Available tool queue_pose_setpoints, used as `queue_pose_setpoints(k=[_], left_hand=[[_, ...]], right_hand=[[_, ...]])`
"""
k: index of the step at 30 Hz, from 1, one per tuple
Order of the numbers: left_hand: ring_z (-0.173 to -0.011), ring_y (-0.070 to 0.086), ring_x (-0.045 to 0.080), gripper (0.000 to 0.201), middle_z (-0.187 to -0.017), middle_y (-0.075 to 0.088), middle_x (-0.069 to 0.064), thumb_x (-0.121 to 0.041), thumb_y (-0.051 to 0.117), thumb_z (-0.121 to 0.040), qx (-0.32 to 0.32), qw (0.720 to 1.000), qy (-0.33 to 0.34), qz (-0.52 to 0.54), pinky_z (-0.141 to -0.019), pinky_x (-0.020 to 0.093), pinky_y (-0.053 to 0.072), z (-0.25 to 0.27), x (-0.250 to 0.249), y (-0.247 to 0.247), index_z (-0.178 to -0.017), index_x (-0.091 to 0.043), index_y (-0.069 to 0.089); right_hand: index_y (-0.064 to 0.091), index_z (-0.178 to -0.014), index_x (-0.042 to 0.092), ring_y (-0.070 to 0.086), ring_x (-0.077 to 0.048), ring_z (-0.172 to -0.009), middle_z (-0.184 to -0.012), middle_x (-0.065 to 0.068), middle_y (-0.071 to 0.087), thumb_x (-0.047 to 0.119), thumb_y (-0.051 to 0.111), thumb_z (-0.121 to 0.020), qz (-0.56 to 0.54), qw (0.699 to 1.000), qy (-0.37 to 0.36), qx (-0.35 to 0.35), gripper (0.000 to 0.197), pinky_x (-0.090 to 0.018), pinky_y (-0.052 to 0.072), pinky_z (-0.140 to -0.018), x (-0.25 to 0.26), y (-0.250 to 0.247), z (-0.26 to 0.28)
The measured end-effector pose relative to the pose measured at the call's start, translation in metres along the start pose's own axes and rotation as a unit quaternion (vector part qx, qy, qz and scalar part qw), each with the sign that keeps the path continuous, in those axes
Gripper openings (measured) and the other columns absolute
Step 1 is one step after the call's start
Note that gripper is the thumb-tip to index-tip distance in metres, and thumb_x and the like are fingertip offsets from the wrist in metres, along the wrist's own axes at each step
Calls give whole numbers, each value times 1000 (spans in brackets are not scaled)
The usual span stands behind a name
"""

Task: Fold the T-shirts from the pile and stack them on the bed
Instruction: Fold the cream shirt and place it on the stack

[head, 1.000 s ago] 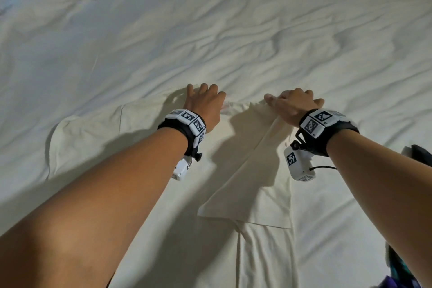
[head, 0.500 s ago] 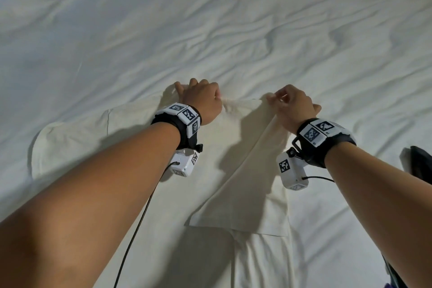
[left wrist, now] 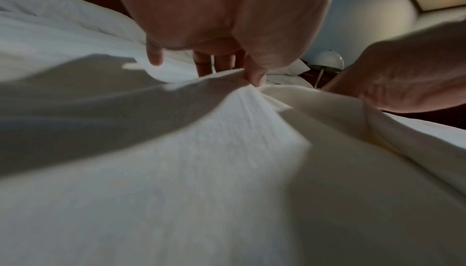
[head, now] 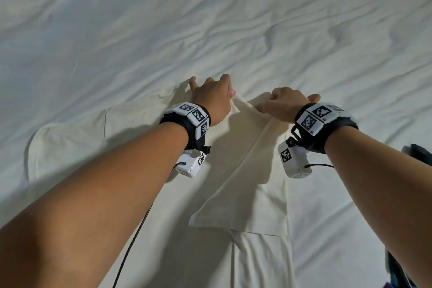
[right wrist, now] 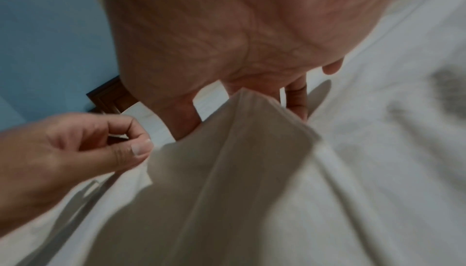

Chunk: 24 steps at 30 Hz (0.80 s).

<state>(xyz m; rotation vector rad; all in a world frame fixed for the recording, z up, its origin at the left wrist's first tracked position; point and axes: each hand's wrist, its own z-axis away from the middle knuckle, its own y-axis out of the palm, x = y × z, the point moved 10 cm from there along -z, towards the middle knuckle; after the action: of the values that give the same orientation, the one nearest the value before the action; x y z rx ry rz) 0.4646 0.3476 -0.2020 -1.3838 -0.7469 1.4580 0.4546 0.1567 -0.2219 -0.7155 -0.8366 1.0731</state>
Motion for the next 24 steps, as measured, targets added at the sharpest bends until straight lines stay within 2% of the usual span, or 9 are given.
queue_pose_setpoints(k=[3, 5, 7, 10, 12, 15, 18, 21, 24], left_hand=[[-113, 53, 26, 7, -89, 60, -8, -23, 38, -108, -20, 1000, -3, 5, -118, 58, 11, 2, -3, 2, -101, -22, 41], [-115, 53, 27, 7, -93, 61, -8, -24, 37, -108, -29, 999, -18, 13, -118, 59, 12, 1, -2, 3, -102, -22, 42], [-121, 51, 29, 12, -107, 64, -4, -28, 39, -107, -43, 998, -42, -11, -118, 62, 13, 3, 1, 4, -109, -19, 48], [-124, 46, 32, 26, -126, 55, 8, -32, 50, -102, -122, 986, -40, -107, -114, 65, 21, 23, -6, -7, -123, -17, 53], [-121, 47, 34, 30, -129, 52, 11, -30, 54, -96, -169, 978, 37, -119, -107, 62, 31, 48, -27, -7, -124, -17, 56], [-136, 39, 36, 46, -150, 40, 15, -36, 41, -100, -39, 976, 143, -156, -111, 61, 30, 78, -46, 39, -142, -17, 46], [-155, 9, 33, 63, -169, 12, 8, -46, 26, -105, 61, 976, 97, -183, -121, 66, 10, 76, -27, 68, -161, -20, 16], [-143, 32, 35, 55, -155, 39, 12, -46, 29, -105, 8, 990, 58, -127, -113, 57, 28, 82, -32, 46, -151, -19, 41], [-107, 53, 32, 42, -113, 60, 8, -46, 35, -102, -43, 998, -29, -41, -89, 46, 43, 124, -25, 25, -110, -17, 64]], right_hand=[[67, -103, 30, 55, -21, -99, -101, 5, 64, 39, 66, -86, -74, 997, -15, 11, 19, -35, 32, -86, 3, 0, 1], [70, -99, 28, 62, -19, -91, -94, 5, 66, 30, 68, -88, -172, 982, -20, -74, 11, -24, 45, -80, -1, -11, 0], [67, -101, 23, 63, -14, -82, -91, 5, 67, 33, 70, -92, -268, 949, -14, -167, 13, -14, 44, -62, -12, -24, 7], [61, -112, 19, 59, -18, -89, -100, 2, 63, 50, 56, -98, -317, 926, 25, -203, 34, -25, 42, -76, -35, -22, 22], [61, -116, 18, 56, -21, -93, -103, 0, 59, 52, 53, -98, -339, 920, 55, -192, 40, -29, 41, -81, -52, -10, 33], [67, -107, 19, 61, -21, -94, -101, 0, 65, 46, 60, -92, -348, 919, 65, -175, 32, -28, 43, -81, -65, 9, 46], [71, -99, 19, 67, -15, -85, -85, 7, 69, 36, 67, -89, -361, 914, 44, -181, 20, -19, 48, -70, -63, 16, 47], [68, -101, 22, 62, 1, -75, -82, 13, 66, 39, 67, -91, -381, 907, 23, -179, 20, -5, 39, -54, -55, 15, 44], [67, -99, 24, 68, -4, -77, -84, 9, 71, 52, 68, -89, -405, 899, 21, -164, 30, -13, 46, -59, -53, 17, 43]])
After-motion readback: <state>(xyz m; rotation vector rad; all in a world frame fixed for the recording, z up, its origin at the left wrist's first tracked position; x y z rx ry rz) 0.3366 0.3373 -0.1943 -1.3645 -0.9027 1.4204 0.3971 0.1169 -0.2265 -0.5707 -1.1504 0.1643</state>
